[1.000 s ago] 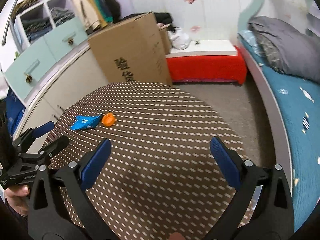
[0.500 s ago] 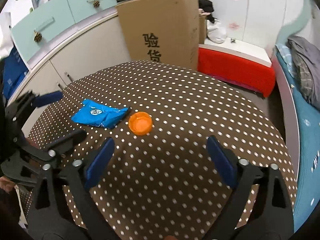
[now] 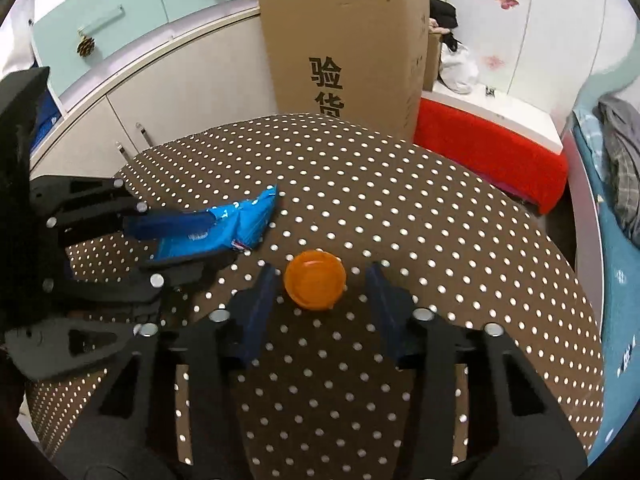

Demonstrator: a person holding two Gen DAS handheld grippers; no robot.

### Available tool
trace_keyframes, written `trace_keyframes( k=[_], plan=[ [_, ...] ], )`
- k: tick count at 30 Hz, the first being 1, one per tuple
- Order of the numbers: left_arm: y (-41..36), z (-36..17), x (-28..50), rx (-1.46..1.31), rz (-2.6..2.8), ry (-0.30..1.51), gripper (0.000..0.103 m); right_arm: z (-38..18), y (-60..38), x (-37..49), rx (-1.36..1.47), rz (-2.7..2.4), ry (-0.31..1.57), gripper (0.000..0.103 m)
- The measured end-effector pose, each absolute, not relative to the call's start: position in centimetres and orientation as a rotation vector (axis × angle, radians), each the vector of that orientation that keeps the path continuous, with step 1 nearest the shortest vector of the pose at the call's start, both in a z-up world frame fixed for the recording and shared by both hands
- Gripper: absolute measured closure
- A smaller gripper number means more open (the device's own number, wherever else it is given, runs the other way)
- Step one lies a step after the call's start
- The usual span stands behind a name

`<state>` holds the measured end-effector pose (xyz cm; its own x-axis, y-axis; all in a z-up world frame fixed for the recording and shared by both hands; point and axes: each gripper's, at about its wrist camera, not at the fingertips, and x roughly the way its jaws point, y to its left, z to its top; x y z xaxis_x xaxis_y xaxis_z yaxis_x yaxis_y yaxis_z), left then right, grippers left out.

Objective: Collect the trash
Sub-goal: 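Grasp the blue packet with the left tool while the right tool grasps the orange cap, then lift and carry the blue packet and orange cap with both tools to the bin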

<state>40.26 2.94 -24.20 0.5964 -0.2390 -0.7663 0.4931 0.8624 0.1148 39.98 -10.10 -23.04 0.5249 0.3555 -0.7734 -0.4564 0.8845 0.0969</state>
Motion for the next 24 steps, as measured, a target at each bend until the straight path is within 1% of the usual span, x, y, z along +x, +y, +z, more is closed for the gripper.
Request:
trace_keyframes(
  k=[4, 6, 13, 20, 23, 24],
  plan=[
    [3.8, -23.9, 39.5, 0.205, -0.424, 0.848, 0.091, -23.0, -10.1, 39.5, -0.125, 0.493, 0.898, 0.074],
    [4.2, -23.6, 39.0, 0.156, -0.423, 0.851, 0.093, -23.0, -10.7, 38.7, -0.105, 0.489, 0.899, 0.074],
    [4.2, -22.9, 35.9, 0.026, -0.436, 0.853, 0.096, -22.4, -15.0, 35.2, -0.032, 0.46, 0.891, 0.074],
    [2.2, -22.1, 32.0, 0.009, -0.449, 0.841, 0.098, -21.1, -20.3, 31.4, 0.022, 0.406, 0.865, 0.074],
    [1.3, -22.4, 30.9, 0.05, -0.424, 0.841, 0.095, -20.7, -22.0, 29.9, 0.036, 0.396, 0.853, 0.074],
    [0.9, -22.6, 30.6, 0.077, -0.409, 0.845, 0.081, -20.6, -22.4, 29.5, 0.041, 0.393, 0.851, 0.074]
  ],
)
